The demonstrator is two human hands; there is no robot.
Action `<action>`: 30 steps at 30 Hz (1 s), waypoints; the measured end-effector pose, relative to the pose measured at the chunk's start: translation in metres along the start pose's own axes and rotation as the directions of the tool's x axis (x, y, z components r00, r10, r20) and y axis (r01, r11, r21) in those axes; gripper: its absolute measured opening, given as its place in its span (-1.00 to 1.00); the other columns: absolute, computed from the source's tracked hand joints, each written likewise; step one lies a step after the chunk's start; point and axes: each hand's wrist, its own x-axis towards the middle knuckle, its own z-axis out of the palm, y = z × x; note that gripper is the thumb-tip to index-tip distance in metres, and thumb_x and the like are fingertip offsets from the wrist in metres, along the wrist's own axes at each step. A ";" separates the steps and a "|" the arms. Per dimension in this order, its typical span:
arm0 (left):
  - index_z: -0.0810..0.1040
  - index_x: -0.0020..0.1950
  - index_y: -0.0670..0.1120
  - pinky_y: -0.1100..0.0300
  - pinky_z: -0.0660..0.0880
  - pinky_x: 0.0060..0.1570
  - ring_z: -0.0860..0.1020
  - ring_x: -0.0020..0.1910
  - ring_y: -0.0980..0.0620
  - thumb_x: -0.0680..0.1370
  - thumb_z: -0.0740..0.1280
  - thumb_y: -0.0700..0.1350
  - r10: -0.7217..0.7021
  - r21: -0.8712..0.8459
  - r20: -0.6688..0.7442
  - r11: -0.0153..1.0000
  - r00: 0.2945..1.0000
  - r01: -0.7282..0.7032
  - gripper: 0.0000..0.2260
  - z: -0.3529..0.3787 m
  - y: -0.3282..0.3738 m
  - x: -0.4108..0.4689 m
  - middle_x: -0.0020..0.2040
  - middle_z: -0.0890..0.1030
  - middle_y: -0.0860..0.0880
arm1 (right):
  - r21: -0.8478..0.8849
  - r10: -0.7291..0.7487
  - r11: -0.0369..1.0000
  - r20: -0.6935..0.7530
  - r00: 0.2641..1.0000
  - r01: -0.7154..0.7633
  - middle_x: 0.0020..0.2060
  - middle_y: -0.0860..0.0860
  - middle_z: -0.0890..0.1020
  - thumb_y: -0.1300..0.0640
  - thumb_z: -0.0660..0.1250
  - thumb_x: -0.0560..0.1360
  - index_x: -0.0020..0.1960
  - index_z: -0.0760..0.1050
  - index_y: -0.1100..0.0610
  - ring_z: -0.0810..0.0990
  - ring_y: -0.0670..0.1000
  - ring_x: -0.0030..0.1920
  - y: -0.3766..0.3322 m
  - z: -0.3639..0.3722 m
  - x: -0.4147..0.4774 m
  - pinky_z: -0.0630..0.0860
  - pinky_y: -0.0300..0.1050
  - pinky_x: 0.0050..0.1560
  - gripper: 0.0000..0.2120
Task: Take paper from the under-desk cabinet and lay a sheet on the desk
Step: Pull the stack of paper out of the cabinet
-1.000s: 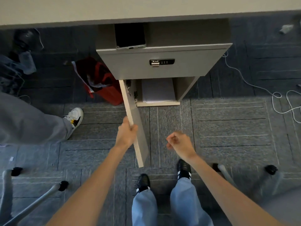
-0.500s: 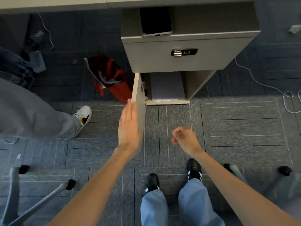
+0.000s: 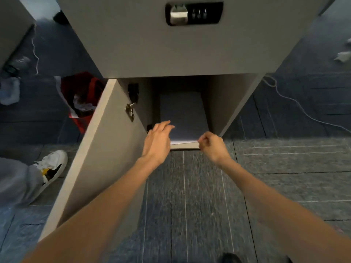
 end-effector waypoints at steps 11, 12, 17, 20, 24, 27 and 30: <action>0.11 0.55 -0.18 0.00 0.31 0.37 0.29 0.48 -0.22 0.62 0.07 0.13 -0.506 0.057 0.283 0.857 0.815 0.512 -0.41 0.179 -0.078 0.139 0.54 0.24 -0.21 | -0.355 -0.053 0.933 0.026 0.998 0.059 0.47 0.20 0.18 0.11 0.21 0.55 0.50 0.07 0.19 0.22 0.24 0.46 0.094 0.078 0.192 0.25 0.05 0.43 -0.41; 0.06 0.56 -0.20 -0.02 0.24 0.43 0.21 0.52 -0.22 0.61 0.04 0.17 -0.523 0.107 0.285 0.850 0.803 0.515 -0.36 0.192 -0.083 0.143 0.56 0.17 -0.22 | -0.371 -0.043 0.927 0.018 0.999 0.046 0.48 0.19 0.17 0.08 0.21 0.55 0.50 0.07 0.19 0.17 0.22 0.48 0.101 0.082 0.202 0.18 0.03 0.47 -0.41; -0.03 0.55 -0.27 -0.09 0.08 0.48 0.01 0.55 -0.29 0.58 0.17 0.17 -0.539 0.138 0.105 0.840 0.836 0.525 -0.26 0.209 -0.082 0.144 0.57 -0.01 -0.30 | -0.452 -0.037 0.892 -0.049 0.998 0.011 0.45 0.21 0.23 -0.03 0.22 0.53 0.44 0.21 0.23 0.16 0.23 0.48 0.108 0.088 0.219 0.14 0.00 0.46 -0.43; 0.04 0.56 -0.23 -0.09 0.19 0.43 0.09 0.53 -0.28 0.52 0.25 0.21 -0.608 -0.004 0.161 0.787 0.777 0.617 -0.21 0.208 -0.085 0.151 0.57 0.05 -0.27 | -0.425 -0.047 0.905 -0.087 0.995 0.006 0.41 0.21 0.30 -0.05 0.25 0.50 0.38 0.30 0.22 0.19 0.22 0.45 0.106 0.090 0.218 0.18 -0.02 0.42 -0.46; 0.34 0.45 -0.22 -0.06 0.47 0.27 0.44 0.36 -0.21 0.45 0.41 0.13 -0.645 -0.374 0.232 0.632 0.728 0.679 -0.31 0.211 -0.102 0.162 0.44 0.41 -0.22 | -0.368 -0.097 0.929 -0.135 0.986 0.041 0.36 0.19 0.36 0.01 0.26 0.48 0.30 0.40 0.21 0.26 0.21 0.40 0.109 0.091 0.218 0.24 -0.07 0.36 -0.55; 0.37 0.43 -0.22 0.09 0.46 0.19 0.44 0.36 -0.18 0.49 0.40 0.01 -0.613 -0.545 0.300 0.519 0.731 0.659 -0.42 0.208 -0.098 0.166 0.42 0.43 -0.17 | -0.347 -0.128 0.936 -0.173 0.977 0.061 0.33 0.17 0.40 0.06 0.28 0.46 0.25 0.45 0.20 0.30 0.18 0.38 0.112 0.091 0.218 0.29 -0.10 0.33 -0.59; 0.45 0.34 -0.20 0.08 0.45 -0.04 0.48 0.25 -0.18 0.58 0.28 -0.05 -0.581 -0.622 0.351 0.442 0.734 0.647 -0.62 0.201 -0.090 0.169 0.30 0.48 -0.14 | -0.336 -0.136 0.939 -0.180 0.974 0.069 0.32 0.16 0.40 0.09 0.28 0.43 0.23 0.47 0.19 0.31 0.18 0.38 0.115 0.092 0.219 0.32 -0.08 0.33 -0.60</action>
